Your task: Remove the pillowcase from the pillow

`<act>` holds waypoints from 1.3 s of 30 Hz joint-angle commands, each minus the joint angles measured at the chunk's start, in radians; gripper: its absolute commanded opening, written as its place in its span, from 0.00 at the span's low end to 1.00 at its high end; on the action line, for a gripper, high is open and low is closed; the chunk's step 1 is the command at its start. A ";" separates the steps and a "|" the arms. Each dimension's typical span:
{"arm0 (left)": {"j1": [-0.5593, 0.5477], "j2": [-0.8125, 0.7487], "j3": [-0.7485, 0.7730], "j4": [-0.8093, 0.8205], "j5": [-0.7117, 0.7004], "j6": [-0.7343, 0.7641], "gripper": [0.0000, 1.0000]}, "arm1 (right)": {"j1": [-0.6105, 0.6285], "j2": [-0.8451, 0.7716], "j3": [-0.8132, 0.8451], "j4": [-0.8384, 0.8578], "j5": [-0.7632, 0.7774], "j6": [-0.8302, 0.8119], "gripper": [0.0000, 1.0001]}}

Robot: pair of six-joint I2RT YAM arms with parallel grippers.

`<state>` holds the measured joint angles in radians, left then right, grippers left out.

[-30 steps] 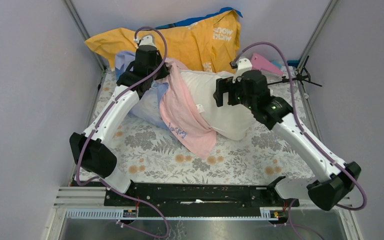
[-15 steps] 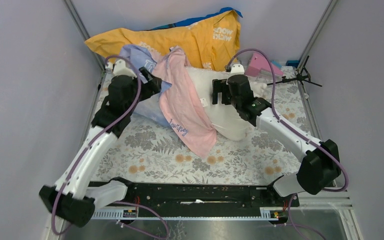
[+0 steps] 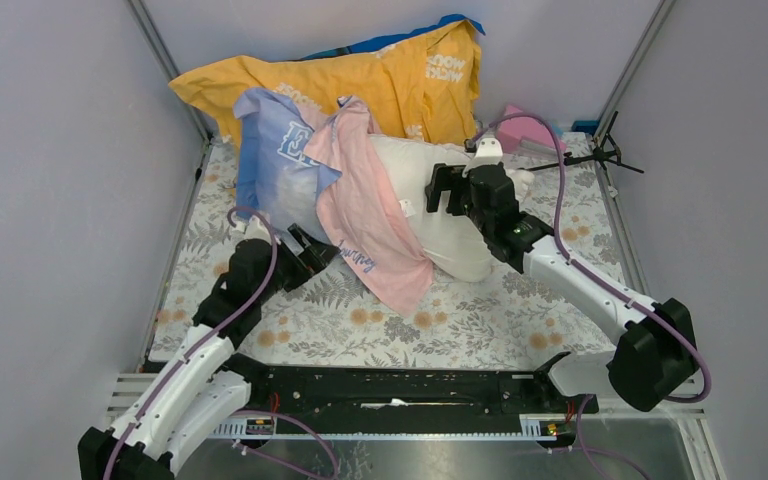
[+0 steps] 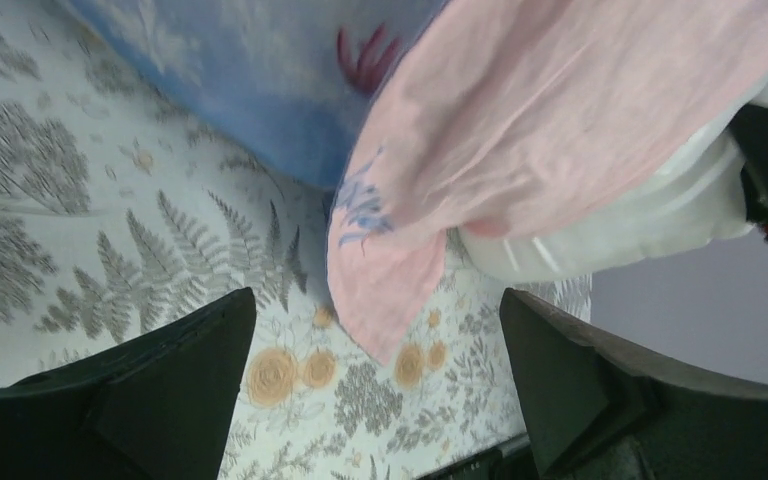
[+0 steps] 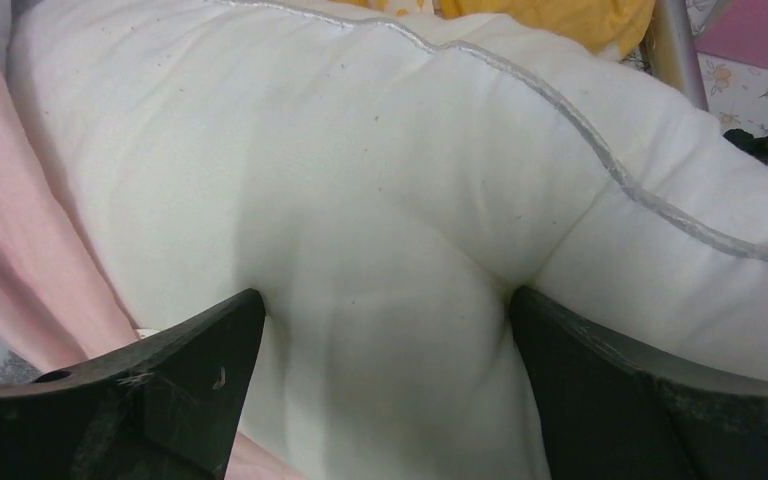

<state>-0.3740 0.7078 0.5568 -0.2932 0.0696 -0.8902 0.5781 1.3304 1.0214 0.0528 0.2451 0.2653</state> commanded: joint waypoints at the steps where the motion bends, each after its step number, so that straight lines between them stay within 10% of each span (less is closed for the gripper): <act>1: -0.098 -0.022 -0.076 0.177 0.014 -0.116 0.99 | 0.009 -0.002 -0.044 -0.074 -0.010 0.124 1.00; 7: -0.542 0.091 0.017 0.148 -0.432 -0.077 0.99 | 0.008 -0.041 -0.081 -0.014 0.038 0.173 1.00; 13: -0.693 0.311 0.149 0.167 -0.622 -0.017 0.99 | 0.005 -0.074 -0.172 0.090 0.061 0.153 1.00; 20: -0.687 0.477 0.203 0.417 -0.694 0.141 0.99 | 0.006 -0.077 -0.215 0.139 0.071 0.149 1.00; 34: -0.440 0.744 0.387 0.379 -0.500 0.167 0.99 | 0.006 -0.067 -0.267 0.163 0.119 0.152 1.00; 39: -0.274 0.670 0.234 0.448 -0.386 0.087 0.59 | 0.001 -0.061 -0.264 0.129 0.187 0.183 0.88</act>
<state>-0.7696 1.4422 0.8795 0.0803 -0.3672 -0.7567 0.5789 1.2346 0.7872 0.3710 0.3412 0.3820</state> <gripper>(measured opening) 0.762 0.970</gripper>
